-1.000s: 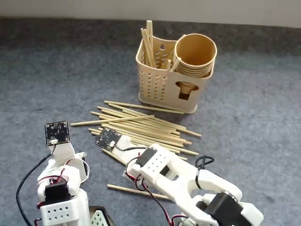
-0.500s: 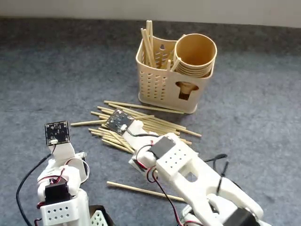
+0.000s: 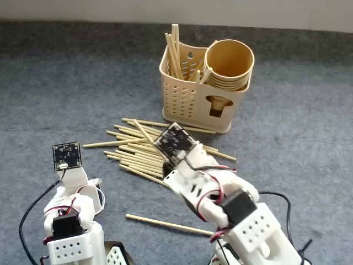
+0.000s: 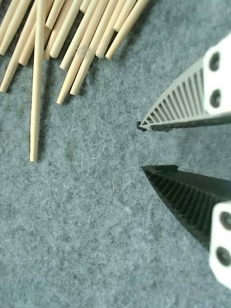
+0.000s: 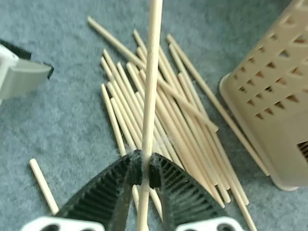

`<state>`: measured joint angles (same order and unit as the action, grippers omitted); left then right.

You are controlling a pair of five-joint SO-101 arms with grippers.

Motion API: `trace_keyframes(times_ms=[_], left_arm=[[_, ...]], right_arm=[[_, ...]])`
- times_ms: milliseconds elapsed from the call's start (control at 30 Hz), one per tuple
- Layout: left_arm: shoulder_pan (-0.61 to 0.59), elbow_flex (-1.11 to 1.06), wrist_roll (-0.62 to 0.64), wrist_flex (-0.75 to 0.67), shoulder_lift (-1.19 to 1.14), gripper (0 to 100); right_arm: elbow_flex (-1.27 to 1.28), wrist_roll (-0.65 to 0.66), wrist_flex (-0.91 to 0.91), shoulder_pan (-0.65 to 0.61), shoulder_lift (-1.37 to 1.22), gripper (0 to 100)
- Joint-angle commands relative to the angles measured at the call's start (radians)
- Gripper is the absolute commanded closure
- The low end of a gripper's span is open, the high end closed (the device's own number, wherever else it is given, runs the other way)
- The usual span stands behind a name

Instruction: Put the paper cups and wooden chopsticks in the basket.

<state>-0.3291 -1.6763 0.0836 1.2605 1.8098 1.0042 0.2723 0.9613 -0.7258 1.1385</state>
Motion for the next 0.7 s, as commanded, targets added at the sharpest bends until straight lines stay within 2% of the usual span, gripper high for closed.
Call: trace_keyframes(times_ms=[0,267,667], left_arm=[[-0.005,-0.021,-0.002,0.003,-0.002,87],[-0.005,-0.021,-0.002,0.003,-0.002,87],[-0.005,-0.021,-0.002,0.003,-0.002,87]], right_arm=[[0.021,0.005,-0.099,0.035,0.134,99.4],[0.067,0.009,-0.496,0.053,0.216,99.4],[0.025,0.003,-1.069,0.202,0.117,99.4]])
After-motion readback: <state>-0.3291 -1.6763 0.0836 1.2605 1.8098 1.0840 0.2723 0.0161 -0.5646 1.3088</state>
